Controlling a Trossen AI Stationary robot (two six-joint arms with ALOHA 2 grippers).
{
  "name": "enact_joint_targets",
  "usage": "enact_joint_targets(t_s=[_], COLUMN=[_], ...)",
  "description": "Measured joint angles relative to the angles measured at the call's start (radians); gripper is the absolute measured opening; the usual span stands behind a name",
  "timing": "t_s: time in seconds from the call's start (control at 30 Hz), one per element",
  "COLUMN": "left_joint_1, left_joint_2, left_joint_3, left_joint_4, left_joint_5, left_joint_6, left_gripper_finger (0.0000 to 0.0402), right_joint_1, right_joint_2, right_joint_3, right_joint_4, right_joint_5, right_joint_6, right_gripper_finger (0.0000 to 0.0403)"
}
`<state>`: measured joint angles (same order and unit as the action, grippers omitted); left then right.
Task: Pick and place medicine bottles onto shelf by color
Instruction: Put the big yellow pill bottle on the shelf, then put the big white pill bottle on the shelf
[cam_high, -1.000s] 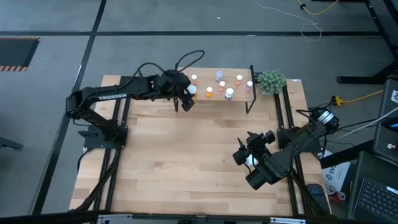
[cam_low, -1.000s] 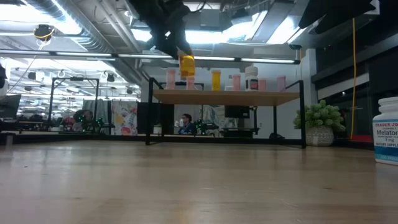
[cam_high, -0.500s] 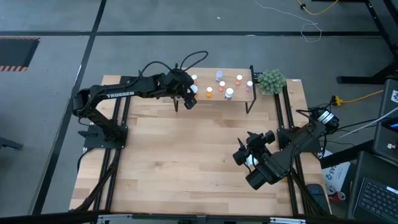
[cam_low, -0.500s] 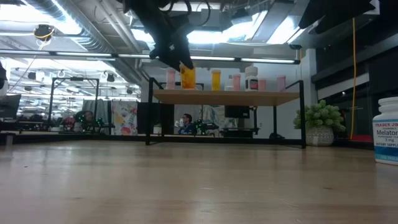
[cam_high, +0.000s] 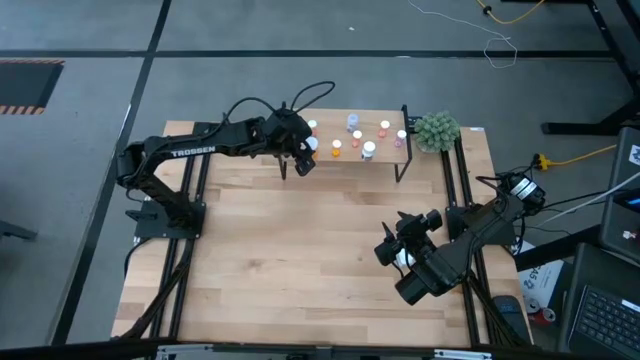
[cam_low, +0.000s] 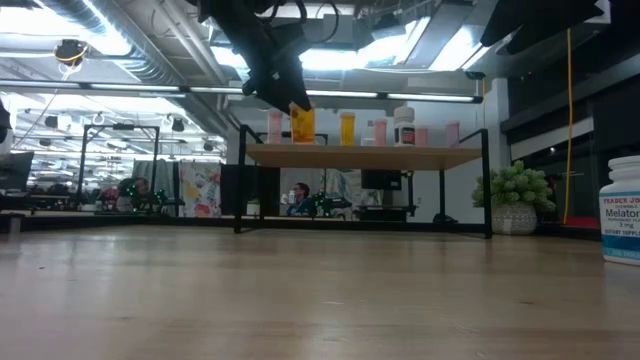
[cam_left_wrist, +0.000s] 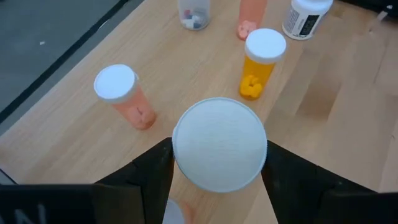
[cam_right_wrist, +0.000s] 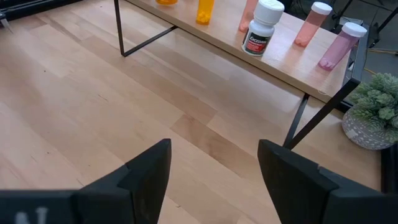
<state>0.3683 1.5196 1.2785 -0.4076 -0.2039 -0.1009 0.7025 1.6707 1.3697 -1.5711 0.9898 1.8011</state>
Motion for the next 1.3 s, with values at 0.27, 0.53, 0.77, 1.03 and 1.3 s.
enact_joint_targets(t_s=[0.27, 0.53, 0.77, 1.03, 1.3], left_joint_1=[0.000, 0.000, 0.005, 0.005, 0.005], left_joint_2=[0.000, 0.001, 0.001, 0.002, -0.002], left_joint_3=[0.000, 0.000, 0.000, 0.000, 0.000], left_joint_4=[-0.001, -0.002, -0.004, 0.012, 0.065], left_joint_5=[0.011, 0.011, -0.010, -0.019, -0.019], left_joint_6=[0.042, 0.051, 0.051, 0.034, 0.033], left_gripper_finger=[0.0213, 0.0213, 0.0239, 0.0260, 0.0261], right_joint_1=[0.000, 0.000, 0.000, 0.000, 0.000], right_joint_2=[0.000, 0.000, 0.000, 0.000, 0.000], right_joint_3=[0.000, 0.000, 0.000, 0.000, 0.000], right_joint_4=[0.000, 0.000, 0.000, 0.000, 0.000], right_joint_5=[-0.017, -0.019, -0.024, -0.024, -0.026], right_joint_6=[0.000, 0.000, 0.000, 0.000, 0.000], right_gripper_finger=[0.0242, 0.0242, 0.0242, 0.0242, 0.0242])
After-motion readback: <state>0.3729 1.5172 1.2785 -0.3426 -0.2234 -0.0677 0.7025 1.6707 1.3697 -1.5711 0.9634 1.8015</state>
